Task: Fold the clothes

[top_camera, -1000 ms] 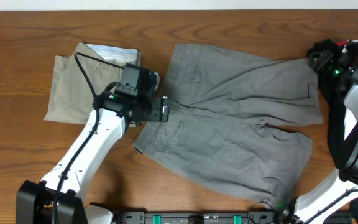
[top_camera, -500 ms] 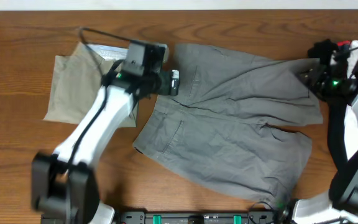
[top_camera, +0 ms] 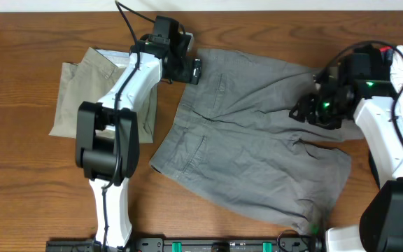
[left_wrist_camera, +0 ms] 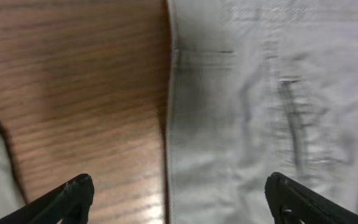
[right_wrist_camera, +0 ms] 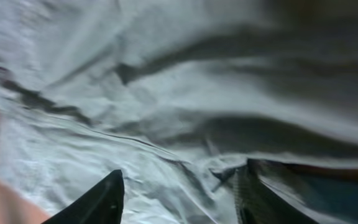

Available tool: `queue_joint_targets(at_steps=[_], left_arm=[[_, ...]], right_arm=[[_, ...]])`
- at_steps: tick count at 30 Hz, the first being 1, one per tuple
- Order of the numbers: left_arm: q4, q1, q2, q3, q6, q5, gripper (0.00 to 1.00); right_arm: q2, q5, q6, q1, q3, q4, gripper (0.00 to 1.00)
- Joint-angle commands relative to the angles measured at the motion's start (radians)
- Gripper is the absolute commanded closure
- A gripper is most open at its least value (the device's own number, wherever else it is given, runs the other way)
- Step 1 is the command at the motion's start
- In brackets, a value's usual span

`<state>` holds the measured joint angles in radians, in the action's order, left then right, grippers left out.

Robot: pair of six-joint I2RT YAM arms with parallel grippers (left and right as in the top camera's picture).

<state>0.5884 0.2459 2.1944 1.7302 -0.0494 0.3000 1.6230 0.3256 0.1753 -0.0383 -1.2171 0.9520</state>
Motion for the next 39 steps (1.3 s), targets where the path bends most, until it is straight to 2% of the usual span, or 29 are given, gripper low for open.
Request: queue_joint_targets(at_steps=[1, 4, 7, 11, 12, 13, 16, 19, 24, 29, 32, 34, 36, 39], left_arm=[[-0.011, 0.001, 0.058, 0.019, -0.052, 0.053, 0.12], [-0.029, 0.001, 0.094, 0.019, -0.052, 0.080, 0.18], [-0.037, 0.002, 0.119, 0.019, -0.052, 0.102, 0.30], [-0.037, -0.001, 0.125, 0.016, -0.073, 0.093, 0.73], [-0.036, -0.002, 0.125, 0.016, -0.071, 0.067, 0.87], [-0.034, -0.005, 0.125, 0.016, -0.058, 0.026, 0.94], [-0.024, -0.019, 0.125, 0.016, -0.034, -0.038, 0.94], [-0.016, -0.048, 0.124, 0.017, 0.012, -0.095, 0.94], [0.000, -0.122, 0.114, 0.019, 0.078, -0.111, 0.94], [0.003, -0.178, 0.087, 0.019, 0.081, -0.106, 0.94], [0.005, -0.184, 0.072, 0.020, 0.080, -0.100, 0.94], [0.010, -0.181, 0.063, 0.021, 0.074, -0.084, 0.94], [0.016, -0.176, 0.060, 0.021, 0.068, -0.072, 0.94], [0.024, -0.171, 0.060, 0.021, 0.069, -0.072, 0.94]], right_arm=[[-0.004, -0.158, 0.043, 0.026, -0.005, 0.010, 0.50], [0.011, -0.178, 0.070, 0.025, -0.004, 0.010, 0.49], [0.041, -0.200, 0.094, 0.024, -0.003, 0.010, 0.48], [0.111, -0.203, 0.101, 0.024, -0.003, 0.009, 0.48], [0.134, -0.207, 0.101, 0.024, -0.003, 0.005, 0.48], [0.159, -0.222, 0.102, 0.023, -0.003, -0.005, 0.49], [0.227, -0.272, 0.134, 0.019, -0.003, -0.048, 0.57], [0.273, -0.274, 0.134, 0.016, -0.003, -0.109, 0.68], [0.306, -0.353, 0.134, 0.015, -0.003, -0.134, 0.75], [0.310, -0.486, 0.135, 0.002, -0.003, -0.098, 0.81], [0.310, -0.485, 0.135, -0.016, -0.003, -0.098, 0.84], [0.303, -0.431, 0.128, -0.031, -0.009, -0.100, 0.91], [0.283, -0.278, 0.032, -0.046, -0.024, -0.118, 0.91], [0.229, -0.016, -0.082, -0.066, -0.044, -0.170, 0.73]])
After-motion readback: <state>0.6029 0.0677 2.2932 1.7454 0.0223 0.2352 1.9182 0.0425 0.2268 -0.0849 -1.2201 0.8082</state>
